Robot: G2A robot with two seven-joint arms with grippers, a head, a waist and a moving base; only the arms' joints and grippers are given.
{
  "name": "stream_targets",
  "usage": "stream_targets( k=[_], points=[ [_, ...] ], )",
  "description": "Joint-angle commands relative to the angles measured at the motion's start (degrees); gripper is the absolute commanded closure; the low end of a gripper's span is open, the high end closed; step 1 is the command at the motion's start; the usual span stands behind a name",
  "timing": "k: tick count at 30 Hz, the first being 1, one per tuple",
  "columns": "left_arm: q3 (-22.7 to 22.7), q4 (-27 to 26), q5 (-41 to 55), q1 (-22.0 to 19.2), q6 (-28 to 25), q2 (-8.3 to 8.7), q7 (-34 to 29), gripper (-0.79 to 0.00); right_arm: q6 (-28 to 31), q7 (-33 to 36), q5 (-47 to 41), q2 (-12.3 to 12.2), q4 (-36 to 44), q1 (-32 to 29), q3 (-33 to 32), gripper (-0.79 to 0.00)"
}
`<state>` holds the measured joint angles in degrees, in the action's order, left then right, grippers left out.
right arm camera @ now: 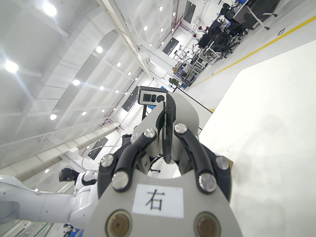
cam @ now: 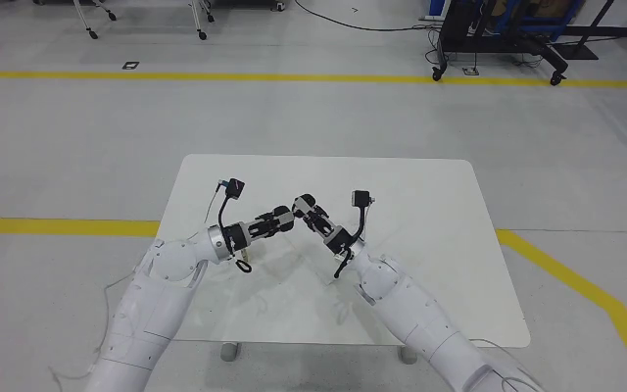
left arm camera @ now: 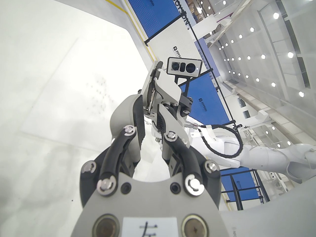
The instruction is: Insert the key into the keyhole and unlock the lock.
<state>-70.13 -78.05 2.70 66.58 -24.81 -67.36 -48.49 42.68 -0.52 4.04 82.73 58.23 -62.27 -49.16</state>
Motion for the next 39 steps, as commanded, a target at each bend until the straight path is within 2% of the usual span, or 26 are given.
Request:
stream_targets(
  k=[1, 4, 6, 24, 29, 34, 39],
  points=[
    [0.13, 0.03, -0.05, -0.04, 0.19, 0.05, -0.04, -0.089, -0.12, -0.11, 0.4, 0.09, 0.07, -0.11, -0.18, 0.0],
    [0.3, 0.09, -0.11, -0.11, 0.65, 0.1, 0.16, -0.077, -0.35, -0.38, 1.33, 0.2, 0.18, -0.3, -0.44, 0.0],
    [0.34, 0.16, -0.15, -0.08, 1.18, 0.14, 0.54, 0.0, -0.45, -0.6, 1.95, 0.27, 0.29, -0.44, -0.63, 0.0],
    [-1.42, -0.66, 1.24, 0.59, 2.67, 0.83, 1.86, 0.0, -0.9, 0.3, 3.53, 0.53, 1.72, -2.0, -2.83, 0.0],
    [-1.25, -0.98, 1.85, 0.81, 2.25, 0.97, 0.85, -0.123, -1.05, 0.75, 3.31, 0.65, 1.74, -2.14, -3.35, 0.0],
    [-0.95, -0.93, 2.56, 0.72, 2.27, 1.05, 0.26, -0.191, -1.33, 1.21, 3.09, 0.83, 1.55, -2.13, -3.67, 0.0],
    [-0.54, -0.49, 3.39, 0.38, 1.83, 1.08, -0.45, -0.2, -1.44, 1.68, 2.98, 1.04, 1.49, -2.07, -3.75, 0.0]
  ],
)
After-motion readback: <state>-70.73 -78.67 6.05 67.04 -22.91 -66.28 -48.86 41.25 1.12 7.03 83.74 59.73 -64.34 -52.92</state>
